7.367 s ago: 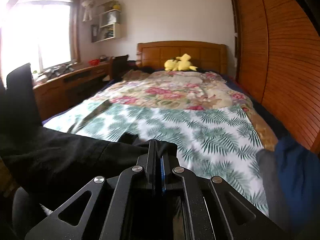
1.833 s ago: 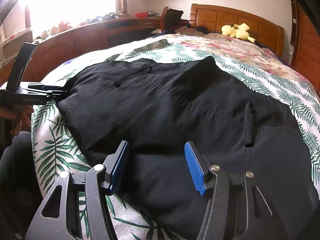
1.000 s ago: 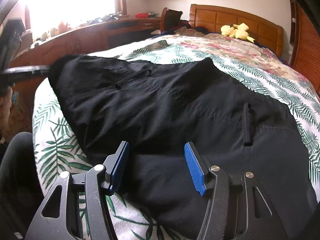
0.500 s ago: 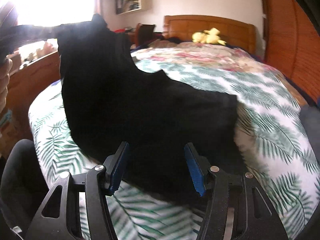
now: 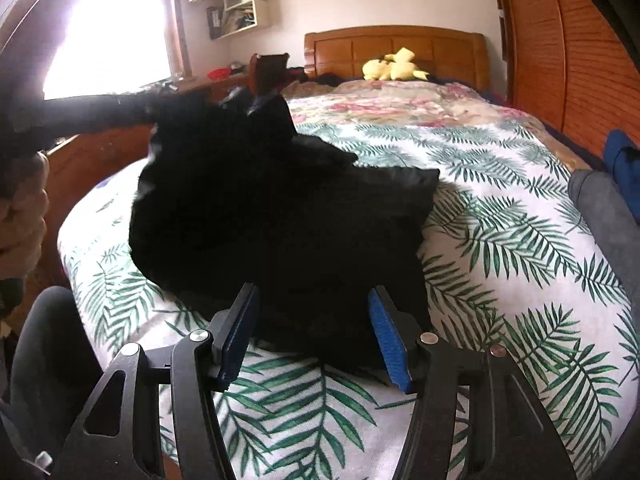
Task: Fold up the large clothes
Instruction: 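Lift the hem with the left tool, fold it onto the collar, release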
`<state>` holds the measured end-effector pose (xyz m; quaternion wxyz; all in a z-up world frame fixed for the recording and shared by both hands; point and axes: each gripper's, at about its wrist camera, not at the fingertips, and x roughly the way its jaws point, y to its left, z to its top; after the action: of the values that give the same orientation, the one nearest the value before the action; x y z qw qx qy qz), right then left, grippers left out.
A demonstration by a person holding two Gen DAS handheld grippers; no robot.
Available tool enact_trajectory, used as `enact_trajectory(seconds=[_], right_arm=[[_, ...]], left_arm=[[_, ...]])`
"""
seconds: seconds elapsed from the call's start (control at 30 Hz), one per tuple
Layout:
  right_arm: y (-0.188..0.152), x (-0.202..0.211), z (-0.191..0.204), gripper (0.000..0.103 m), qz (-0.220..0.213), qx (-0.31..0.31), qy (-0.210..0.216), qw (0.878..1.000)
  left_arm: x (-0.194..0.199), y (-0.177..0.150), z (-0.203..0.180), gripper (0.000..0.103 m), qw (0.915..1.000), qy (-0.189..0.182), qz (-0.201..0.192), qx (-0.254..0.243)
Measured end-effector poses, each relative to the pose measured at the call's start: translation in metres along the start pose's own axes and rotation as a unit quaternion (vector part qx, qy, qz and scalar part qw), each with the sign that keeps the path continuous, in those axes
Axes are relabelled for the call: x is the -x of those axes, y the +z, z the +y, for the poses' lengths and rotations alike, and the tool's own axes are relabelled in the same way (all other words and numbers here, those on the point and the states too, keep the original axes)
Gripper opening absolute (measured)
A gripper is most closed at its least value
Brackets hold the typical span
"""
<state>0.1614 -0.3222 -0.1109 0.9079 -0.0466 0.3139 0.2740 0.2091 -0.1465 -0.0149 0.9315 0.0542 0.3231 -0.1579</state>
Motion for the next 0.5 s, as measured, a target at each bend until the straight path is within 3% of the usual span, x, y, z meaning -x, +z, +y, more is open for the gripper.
enact_trajectory(seconds=[0.2, 0.37, 0.5], right_arm=[[0.010, -0.001, 0.009, 0.058, -0.013, 0.002, 0.016, 1.000], [0.018, -0.005, 0.019, 0.058, -0.016, 0.008, 0.021, 1.000], [0.033, 0.000, 0.030, 0.058, -0.032, 0.012, 0.024, 0.999]], left_arm=[[0.033, 0.001, 0.007, 0.010, 0.9996, -0.013, -0.026, 0.000], [0.067, -0.006, 0.026, 0.014, 0.9985, 0.006, -0.055, -0.001], [0.085, -0.025, 0.057, 0.015, 0.9978, 0.015, -0.059, 0.027]])
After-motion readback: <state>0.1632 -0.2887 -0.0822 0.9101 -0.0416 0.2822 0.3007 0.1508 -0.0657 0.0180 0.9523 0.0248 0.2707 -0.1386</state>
